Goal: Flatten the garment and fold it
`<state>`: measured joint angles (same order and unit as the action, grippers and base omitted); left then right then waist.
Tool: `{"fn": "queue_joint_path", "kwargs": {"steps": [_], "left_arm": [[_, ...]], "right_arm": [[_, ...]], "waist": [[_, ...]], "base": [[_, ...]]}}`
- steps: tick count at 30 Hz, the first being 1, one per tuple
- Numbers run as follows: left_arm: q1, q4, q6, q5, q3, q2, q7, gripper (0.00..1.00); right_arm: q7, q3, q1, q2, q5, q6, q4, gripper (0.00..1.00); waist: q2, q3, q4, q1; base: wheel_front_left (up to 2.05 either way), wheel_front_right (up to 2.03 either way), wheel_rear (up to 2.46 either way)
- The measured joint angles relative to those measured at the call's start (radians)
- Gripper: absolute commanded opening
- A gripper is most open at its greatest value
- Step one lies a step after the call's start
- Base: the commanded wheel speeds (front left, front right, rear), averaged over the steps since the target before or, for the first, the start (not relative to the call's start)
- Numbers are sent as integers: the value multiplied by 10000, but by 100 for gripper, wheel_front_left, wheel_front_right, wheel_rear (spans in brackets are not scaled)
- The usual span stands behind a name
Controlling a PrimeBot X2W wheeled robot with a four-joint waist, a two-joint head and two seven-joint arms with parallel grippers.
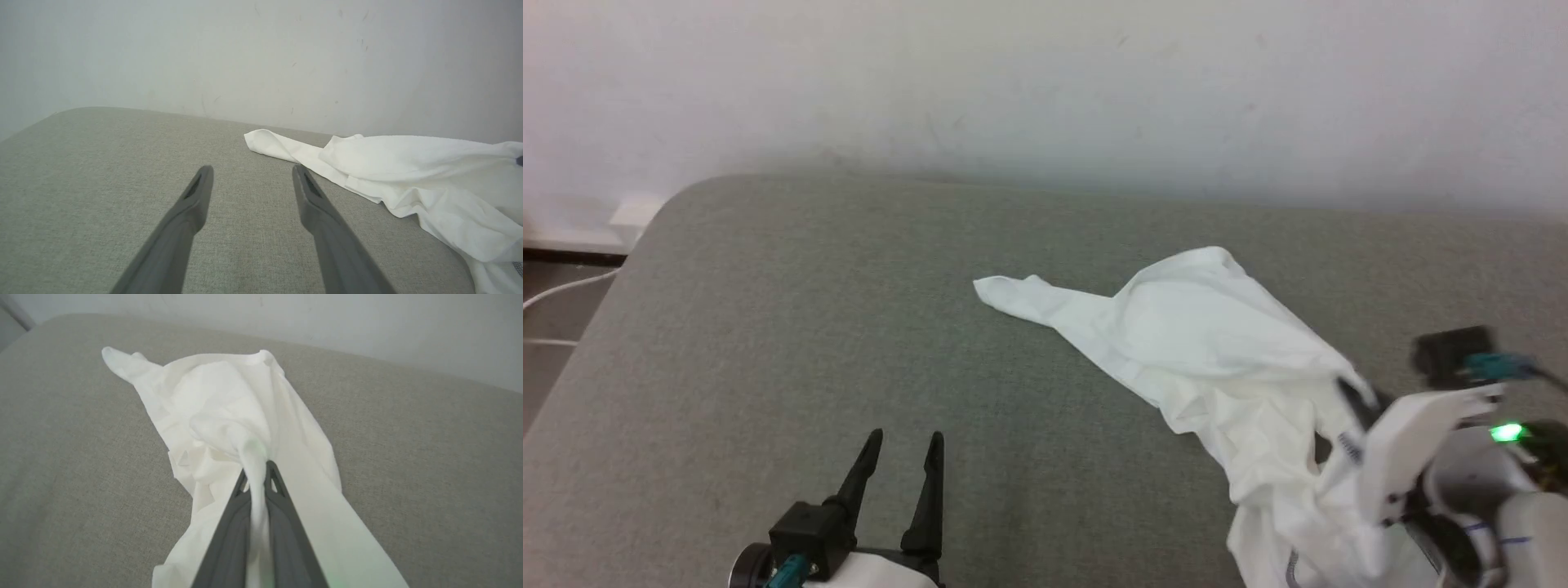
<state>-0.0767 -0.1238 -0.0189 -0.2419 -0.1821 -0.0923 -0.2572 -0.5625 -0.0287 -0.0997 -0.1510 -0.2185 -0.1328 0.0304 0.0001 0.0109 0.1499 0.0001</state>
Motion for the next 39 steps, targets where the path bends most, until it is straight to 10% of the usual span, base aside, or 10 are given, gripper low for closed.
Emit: {"fn": "queue_joint_path", "kwargs": {"steps": [12,13,14,25,39], "left_arm": [[497,-81,-343,244,13,290,2,100],[526,-123,-347,259,-23,303,0,100],[567,-180,-399,268,-46,320,2,100],[821,-1398,-558,-309,-596,370,261,100],[3913,-3078,-86,-1666,-1785,416,3754,100]], "right_arm": [[535,3862,35,88,683,12,750,0],[694,3889,58,50,890,12,1034,28],[905,3871,81,23,1126,10,1269,100],[4345,1672,-145,341,848,12,472,100],[5823,-33,459,744,604,10,-1116,100]], "waist": [[0,107,-1278,0],[0,155,-1311,0],[0,203,-1335,0],[0,299,-1806,-1],[0,1095,-2968,0]], "base": [[0,0,0],[0,0,0],[0,0,0],[0,0,0],[0,0,0]]}}
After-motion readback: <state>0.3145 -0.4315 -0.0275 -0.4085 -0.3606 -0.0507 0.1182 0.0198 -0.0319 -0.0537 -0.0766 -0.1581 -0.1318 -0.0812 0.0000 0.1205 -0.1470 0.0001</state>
